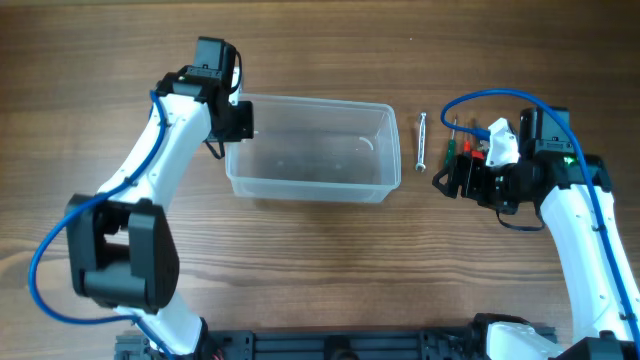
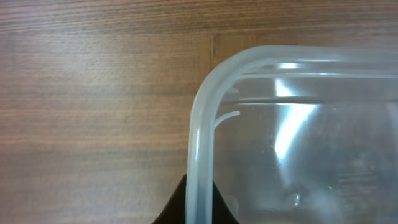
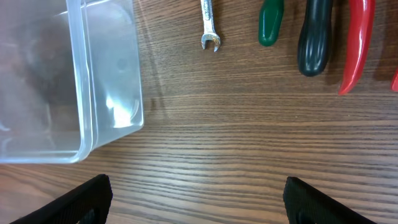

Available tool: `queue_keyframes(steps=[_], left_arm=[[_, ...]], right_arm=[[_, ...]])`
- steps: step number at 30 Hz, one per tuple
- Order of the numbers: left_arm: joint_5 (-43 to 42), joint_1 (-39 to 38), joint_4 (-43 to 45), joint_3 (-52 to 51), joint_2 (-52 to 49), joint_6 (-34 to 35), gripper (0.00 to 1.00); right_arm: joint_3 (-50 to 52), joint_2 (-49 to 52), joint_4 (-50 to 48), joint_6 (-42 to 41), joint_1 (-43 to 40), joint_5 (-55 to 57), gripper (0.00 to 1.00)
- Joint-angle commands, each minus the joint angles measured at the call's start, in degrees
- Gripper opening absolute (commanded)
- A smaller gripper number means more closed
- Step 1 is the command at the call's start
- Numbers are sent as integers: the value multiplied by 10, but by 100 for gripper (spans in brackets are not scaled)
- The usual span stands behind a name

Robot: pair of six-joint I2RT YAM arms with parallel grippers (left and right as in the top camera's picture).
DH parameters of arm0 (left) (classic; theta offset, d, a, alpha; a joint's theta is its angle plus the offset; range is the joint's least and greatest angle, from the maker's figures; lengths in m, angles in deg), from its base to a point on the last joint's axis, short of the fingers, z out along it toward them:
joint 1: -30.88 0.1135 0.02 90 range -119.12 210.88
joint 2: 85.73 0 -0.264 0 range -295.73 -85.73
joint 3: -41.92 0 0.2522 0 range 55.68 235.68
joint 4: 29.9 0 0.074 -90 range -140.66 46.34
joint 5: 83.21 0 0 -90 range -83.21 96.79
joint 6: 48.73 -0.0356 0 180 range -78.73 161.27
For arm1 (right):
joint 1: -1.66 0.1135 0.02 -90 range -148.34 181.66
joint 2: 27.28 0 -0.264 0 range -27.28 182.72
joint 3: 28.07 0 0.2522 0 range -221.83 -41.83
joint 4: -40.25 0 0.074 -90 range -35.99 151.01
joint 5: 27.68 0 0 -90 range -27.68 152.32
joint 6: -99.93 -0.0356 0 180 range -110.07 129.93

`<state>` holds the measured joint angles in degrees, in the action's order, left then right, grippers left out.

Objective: Pack container
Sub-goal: 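Push the clear container rightward toward the tools with the left gripper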

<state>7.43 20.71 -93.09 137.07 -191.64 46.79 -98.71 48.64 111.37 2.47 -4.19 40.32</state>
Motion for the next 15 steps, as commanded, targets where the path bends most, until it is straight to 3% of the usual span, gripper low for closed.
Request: queue_keyframes(steps=[1,7,8,9,11,15], left_arm=[[3,-2,11,4,-37,19,6],[3,-2,-8,3,-90,31,9],[3,-2,-10,3,-91,32,23],[3,-2,-10,3,-91,38,59],[3,-2,-11,3,-91,40,100],[-2,-2,-35,3,-84,42,100]], right_arm=[[-9,6,-1,-2,-3,4,88],[-9,6,-1,-1,-3,4,88],[-9,6,-2,-1,-3,4,89],[-9,6,-2,0,-3,4,89],[-9,6,-3,-1,-3,4,91],[-9,6,-6,-1,-3,4,94]])
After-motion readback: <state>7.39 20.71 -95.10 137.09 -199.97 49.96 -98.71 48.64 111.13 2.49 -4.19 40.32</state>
